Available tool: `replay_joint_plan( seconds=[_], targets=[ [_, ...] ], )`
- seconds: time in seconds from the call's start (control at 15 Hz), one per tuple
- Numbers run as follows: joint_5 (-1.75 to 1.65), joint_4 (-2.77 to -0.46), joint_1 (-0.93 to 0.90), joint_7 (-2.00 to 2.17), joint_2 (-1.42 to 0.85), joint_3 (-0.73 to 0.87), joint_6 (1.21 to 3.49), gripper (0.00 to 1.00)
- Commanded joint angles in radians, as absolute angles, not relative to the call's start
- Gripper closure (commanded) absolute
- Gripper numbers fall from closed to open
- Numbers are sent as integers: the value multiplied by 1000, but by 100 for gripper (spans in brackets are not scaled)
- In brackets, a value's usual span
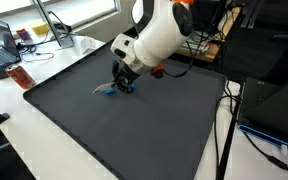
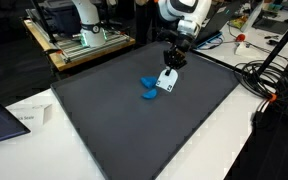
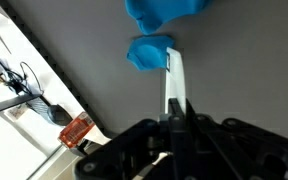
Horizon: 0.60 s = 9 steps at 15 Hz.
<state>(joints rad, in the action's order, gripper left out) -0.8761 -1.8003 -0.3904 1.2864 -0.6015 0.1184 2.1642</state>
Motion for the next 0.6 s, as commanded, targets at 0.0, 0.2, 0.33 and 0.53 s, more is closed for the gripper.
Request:
replay_joint_plan(
  seconds=[0.0,0.2,0.33,0.53],
  targets=[
    [-901,-1796,-366,1277,-591,63,2101,99],
    [-898,-1785,-371,1249,-584,36,2039,99],
    [-898,-1764,-376,1225,-590,21,1982,99],
    [-896,-1711,-386,1176,-619,1,1856,99]
  ],
)
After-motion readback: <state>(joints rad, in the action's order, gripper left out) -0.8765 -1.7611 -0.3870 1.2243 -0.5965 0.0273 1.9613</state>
